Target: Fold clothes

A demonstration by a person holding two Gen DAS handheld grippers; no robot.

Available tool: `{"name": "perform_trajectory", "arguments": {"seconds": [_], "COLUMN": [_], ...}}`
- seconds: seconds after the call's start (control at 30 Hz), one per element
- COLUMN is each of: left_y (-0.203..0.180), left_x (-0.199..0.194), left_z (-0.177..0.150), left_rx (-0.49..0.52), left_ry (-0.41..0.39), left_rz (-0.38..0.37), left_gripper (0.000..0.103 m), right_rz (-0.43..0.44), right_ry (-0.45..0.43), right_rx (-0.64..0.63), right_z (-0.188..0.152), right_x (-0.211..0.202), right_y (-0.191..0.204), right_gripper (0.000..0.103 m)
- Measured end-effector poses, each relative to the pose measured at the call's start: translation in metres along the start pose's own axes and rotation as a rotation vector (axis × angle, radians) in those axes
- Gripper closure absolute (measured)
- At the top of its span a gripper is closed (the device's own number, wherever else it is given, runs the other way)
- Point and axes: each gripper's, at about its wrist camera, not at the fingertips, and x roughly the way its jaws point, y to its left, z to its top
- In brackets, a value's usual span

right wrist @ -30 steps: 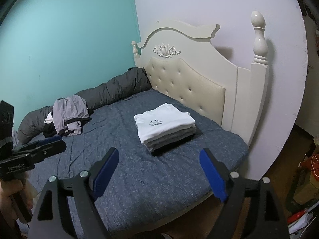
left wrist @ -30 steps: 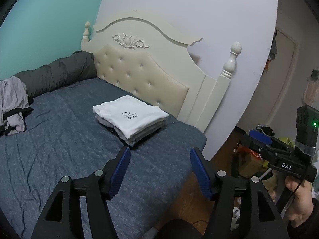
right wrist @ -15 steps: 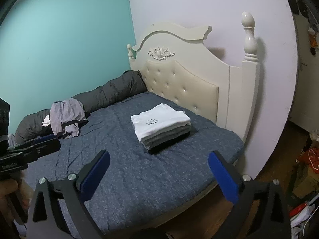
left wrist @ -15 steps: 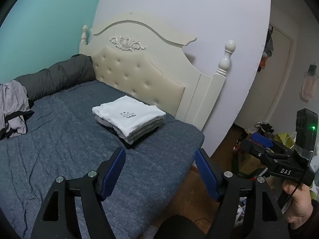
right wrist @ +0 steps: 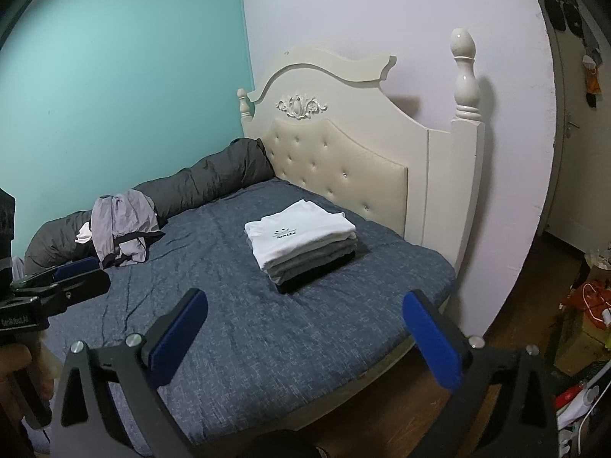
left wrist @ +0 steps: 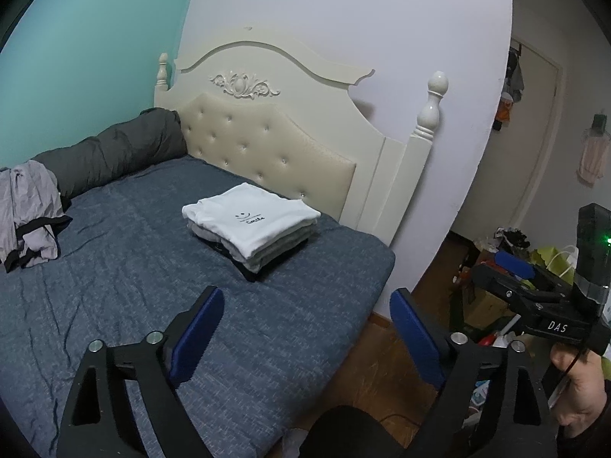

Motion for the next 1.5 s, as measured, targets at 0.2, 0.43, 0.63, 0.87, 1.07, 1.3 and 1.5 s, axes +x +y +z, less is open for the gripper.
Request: {"name": "perform_trajectory", "arguments": {"seconds": [0.2, 0.43, 0.63, 0.87, 1.07, 1.3, 1.5], "left_y": [0.000, 0.002, 0.004, 0.004, 0.001, -0.004, -0.004], "left_x": [-0.003, -0.002, -0.006, -0.010, -0.013, -0.014, -0.015], "left_z": [-0.006, -0.013, -0.016, -0.020, -0.022, -0.024, -0.026], "left_rx": [0.000, -0.006, -0.025, -0.018, -0.018, -0.003, -0.008], "left_ry": [0.000, 0.018, 0.011, 0.011, 0.018, 0.024, 0.026], "left_rz": [0.021, 0.050, 0.063, 0.085, 0.082, 0.070, 0.081], "left_gripper": [0.000, 0.000, 0.000, 0.000, 0.000, 0.000, 0.000], "right_rz": [0.005, 0.005, 0.001, -0.004, -0.008, -0.022, -0.019], "right_ry": [-0.002, -0.001, -0.002, -0.003, -0.006, -0.015, -0.012], "right_rx": [0.002, 0.004, 0.001, 0.004, 0.009, 0.008, 0.019], "right_z": [-0.004, -0.009, -0.014, -0.020, -0.021, -0.024, -0.026], "right_x": [-0.004, -0.006, -0.007, -0.010, -0.012, -0.017, -0.020], "right_y": [0.002, 0.005, 0.008, 0.008, 0.008, 0.009, 0.007], "right_gripper": [0.000, 0.000, 0.000, 0.000, 0.000, 0.000, 0.000]}}
